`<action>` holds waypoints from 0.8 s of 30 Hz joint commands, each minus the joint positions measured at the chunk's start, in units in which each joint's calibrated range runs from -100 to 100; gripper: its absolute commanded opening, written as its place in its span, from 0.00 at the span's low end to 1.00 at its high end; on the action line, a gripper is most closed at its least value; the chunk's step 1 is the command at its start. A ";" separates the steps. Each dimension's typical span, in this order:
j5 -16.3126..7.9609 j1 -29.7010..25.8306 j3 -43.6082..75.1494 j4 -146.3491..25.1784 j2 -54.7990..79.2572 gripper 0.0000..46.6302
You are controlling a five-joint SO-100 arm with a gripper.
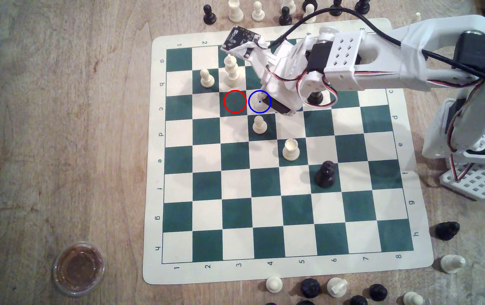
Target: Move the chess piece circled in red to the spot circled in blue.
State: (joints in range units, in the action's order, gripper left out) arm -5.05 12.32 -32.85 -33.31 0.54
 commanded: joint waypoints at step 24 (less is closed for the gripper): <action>0.10 2.74 6.56 -5.51 -12.60 0.34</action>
State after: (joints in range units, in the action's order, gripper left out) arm -4.91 14.82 -31.41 -37.05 -2.30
